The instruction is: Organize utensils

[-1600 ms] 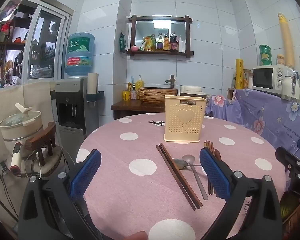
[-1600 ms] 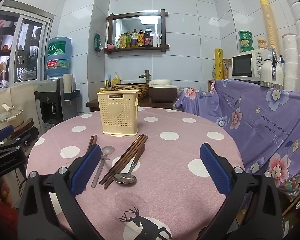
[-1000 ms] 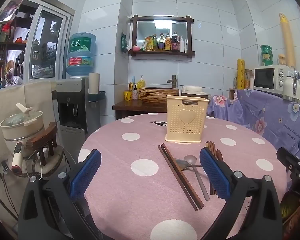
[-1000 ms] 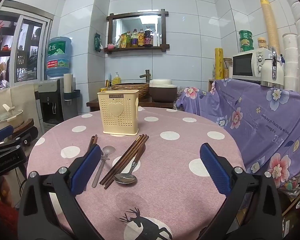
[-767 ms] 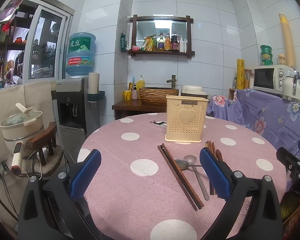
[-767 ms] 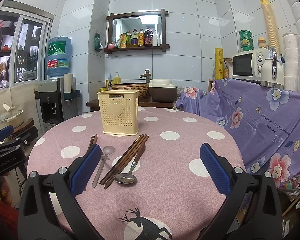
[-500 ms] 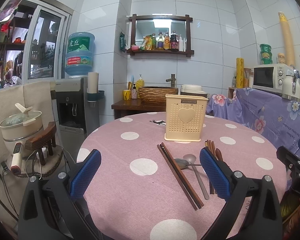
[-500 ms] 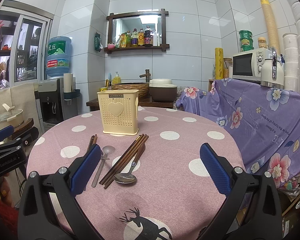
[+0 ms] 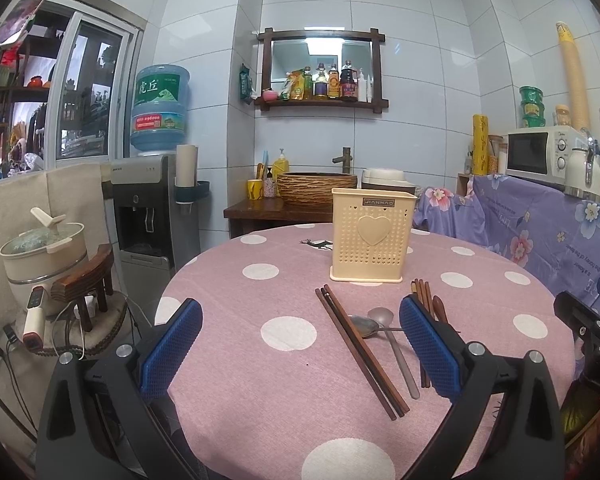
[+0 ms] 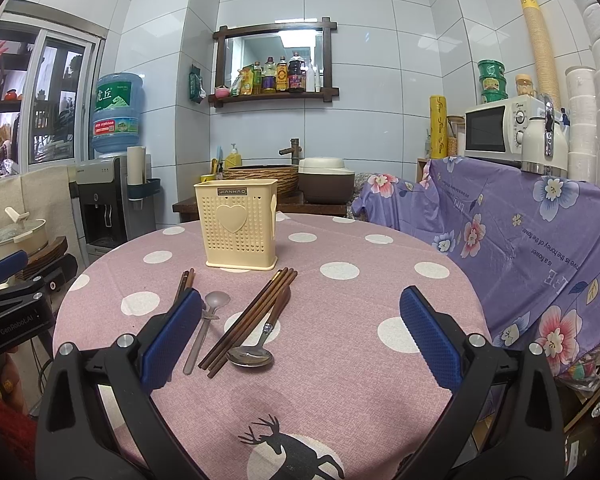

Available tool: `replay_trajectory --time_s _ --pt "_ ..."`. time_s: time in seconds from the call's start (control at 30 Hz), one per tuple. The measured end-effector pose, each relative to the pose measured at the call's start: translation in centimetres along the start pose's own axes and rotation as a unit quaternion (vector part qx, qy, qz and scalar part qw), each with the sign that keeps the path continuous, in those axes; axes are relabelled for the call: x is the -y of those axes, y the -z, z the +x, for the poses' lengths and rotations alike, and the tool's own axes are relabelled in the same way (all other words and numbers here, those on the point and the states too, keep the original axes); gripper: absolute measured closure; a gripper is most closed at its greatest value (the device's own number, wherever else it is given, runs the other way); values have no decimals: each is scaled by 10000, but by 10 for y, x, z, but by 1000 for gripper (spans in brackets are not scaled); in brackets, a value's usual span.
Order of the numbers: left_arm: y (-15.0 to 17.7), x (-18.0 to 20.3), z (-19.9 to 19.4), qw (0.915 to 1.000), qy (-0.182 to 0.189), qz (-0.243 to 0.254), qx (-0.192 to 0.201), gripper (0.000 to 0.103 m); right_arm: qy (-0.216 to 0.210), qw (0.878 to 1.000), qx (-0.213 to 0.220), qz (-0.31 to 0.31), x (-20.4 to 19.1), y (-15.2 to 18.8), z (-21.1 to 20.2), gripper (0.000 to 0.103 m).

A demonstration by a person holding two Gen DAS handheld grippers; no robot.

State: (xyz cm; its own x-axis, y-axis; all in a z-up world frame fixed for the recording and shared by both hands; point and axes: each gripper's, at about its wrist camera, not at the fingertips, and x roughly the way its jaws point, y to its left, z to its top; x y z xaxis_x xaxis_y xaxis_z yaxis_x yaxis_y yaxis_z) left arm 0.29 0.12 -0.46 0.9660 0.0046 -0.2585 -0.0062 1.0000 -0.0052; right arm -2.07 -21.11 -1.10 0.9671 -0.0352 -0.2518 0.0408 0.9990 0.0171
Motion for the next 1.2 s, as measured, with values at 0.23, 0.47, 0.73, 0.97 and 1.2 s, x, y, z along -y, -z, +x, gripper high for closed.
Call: replay_trajectory --time_s 0.23,0.47,0.73,0.97,1.2 --pt "1 0 -1 10000 8 16 -7 5 2 10000 -5 3 0 0 0 5" --pt "0 -1 2 10000 10 11 -20 5 5 10000 -3 4 0 0 0 5" --pt "1 1 2 10000 6 21 -29 5 1 10000 -18 4 0 -1 -1 5" --pt "3 2 5 10000 14 29 -82 5 8 10000 -43 6 3 4 8 5" --pt "4 1 7 9999 17 36 -112 5 11 10000 -93 14 -1 6 11 5"
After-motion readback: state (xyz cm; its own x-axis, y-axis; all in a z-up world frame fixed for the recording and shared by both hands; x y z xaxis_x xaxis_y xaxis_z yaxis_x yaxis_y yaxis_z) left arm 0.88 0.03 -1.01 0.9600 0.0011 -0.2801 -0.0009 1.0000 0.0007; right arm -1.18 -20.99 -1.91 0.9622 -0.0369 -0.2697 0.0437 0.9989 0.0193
